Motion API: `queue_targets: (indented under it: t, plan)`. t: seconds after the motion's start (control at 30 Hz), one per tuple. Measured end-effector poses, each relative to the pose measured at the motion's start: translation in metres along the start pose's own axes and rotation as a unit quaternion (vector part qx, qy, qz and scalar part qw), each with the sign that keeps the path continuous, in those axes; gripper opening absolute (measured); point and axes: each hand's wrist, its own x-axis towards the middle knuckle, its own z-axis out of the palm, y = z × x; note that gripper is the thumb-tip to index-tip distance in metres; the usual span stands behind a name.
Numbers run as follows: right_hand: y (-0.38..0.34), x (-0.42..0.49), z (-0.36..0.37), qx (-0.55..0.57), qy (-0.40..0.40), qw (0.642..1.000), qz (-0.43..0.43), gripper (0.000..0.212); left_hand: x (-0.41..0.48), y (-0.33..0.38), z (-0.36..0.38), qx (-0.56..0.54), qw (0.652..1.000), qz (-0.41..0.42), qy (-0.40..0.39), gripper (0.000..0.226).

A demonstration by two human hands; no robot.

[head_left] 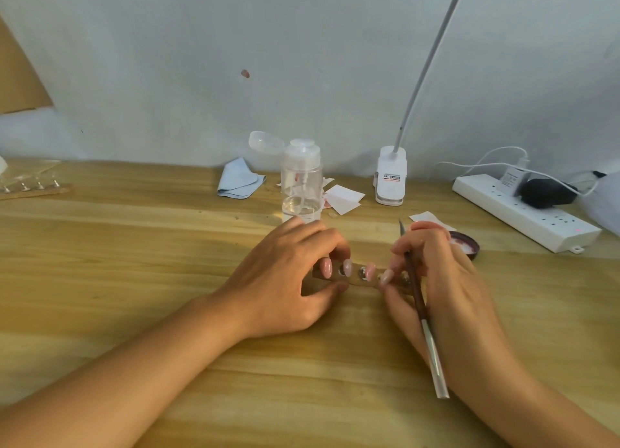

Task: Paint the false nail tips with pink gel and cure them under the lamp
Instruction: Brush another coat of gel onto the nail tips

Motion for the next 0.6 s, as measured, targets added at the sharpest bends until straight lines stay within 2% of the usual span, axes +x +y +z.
queue_targets:
  t: [0.4,0.6]
  plan:
    - [0.0011,0.0004,0.0006,-0.002,-0.008,1.000,-0.012,0.039,-0.0011,0.0019,0.0000,-0.016,0.999,-0.021,-0.030,0.020]
    - [-0.0029,0.0013,0.0013,0.026,0.013,1.000,-0.008,0.047,-0.0019,0.0020,-0.0010,-0.021,0.998,-0.058,-0.011,0.024]
